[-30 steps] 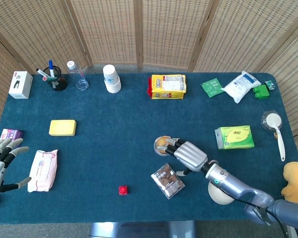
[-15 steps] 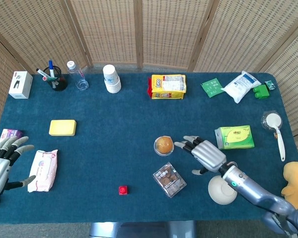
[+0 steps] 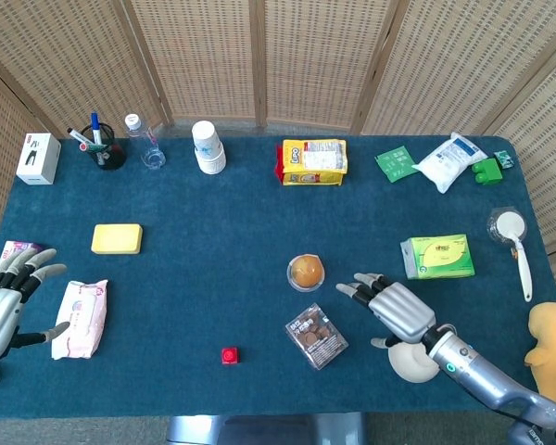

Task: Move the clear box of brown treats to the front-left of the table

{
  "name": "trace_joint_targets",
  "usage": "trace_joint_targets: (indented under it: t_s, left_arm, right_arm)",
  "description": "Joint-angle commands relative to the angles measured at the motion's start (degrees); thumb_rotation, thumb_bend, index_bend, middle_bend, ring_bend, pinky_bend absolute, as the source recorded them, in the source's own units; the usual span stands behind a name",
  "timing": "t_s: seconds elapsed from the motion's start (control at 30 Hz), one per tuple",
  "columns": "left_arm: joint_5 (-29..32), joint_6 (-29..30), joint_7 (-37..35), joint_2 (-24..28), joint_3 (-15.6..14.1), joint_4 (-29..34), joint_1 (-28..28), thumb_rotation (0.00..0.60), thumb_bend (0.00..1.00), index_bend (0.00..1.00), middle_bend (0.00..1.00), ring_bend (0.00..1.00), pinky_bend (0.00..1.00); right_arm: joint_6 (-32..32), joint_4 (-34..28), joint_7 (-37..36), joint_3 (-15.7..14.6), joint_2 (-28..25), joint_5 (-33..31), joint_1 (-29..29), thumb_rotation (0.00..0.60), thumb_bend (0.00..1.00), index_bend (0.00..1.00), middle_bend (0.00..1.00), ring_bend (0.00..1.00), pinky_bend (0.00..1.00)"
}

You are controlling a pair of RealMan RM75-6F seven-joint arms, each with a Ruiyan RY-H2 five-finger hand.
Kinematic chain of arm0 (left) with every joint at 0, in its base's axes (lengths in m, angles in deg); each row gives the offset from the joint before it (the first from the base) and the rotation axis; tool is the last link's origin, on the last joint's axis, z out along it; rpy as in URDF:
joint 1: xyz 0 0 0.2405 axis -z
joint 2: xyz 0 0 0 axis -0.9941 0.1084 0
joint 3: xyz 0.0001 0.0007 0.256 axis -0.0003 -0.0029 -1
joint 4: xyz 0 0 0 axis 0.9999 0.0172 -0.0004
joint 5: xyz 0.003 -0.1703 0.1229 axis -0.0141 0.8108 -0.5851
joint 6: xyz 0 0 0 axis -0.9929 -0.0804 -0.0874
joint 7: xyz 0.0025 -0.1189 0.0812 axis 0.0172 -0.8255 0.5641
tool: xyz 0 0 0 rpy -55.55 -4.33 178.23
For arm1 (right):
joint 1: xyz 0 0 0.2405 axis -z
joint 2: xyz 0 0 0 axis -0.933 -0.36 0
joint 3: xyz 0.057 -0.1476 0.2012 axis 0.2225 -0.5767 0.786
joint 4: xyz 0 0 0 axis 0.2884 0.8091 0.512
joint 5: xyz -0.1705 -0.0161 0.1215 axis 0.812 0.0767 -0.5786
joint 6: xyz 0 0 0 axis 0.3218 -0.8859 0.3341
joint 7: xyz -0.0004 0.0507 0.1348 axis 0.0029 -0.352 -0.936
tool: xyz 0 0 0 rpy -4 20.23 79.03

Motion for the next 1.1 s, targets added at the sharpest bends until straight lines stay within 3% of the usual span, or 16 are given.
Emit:
trace_joint_targets:
  t_s: [0.03, 0.5, 1.1]
  left_arm:
    - [-0.1, 0.3, 0.2, 0.1, 0.0, 0.1, -0.1, 0.6, 0.15, 0.22, 0.14, 0.04, 0.06]
    - [-0.4, 0.5, 0.3, 0.2, -0.2, 0.3, -0.1, 0.6, 0.15, 0.22, 0.14, 0.04, 0.06]
    - [-0.4, 1.9, -0.1, 1.0, -0.5, 0.2, -1.1, 0.6, 0.15, 0.22, 0.14, 0.04, 0.06]
  right_arm:
    - [0.2, -0.4, 0.7, -0.4, 0.1, 0.4, 0.3, 0.6, 0.0, 0.04, 0.2, 0.08, 0.18]
    - [-0.6, -1.5, 1.7, -1.5, 1.6, 3.1, 1.6, 0.6, 0.0, 0.01, 0.19, 0.08, 0.16]
    - [0.9, 0.5, 0.9, 1.6, 7.3, 4.6, -1.5, 0.6, 0.0, 0.01, 0.17, 0.07, 0.15]
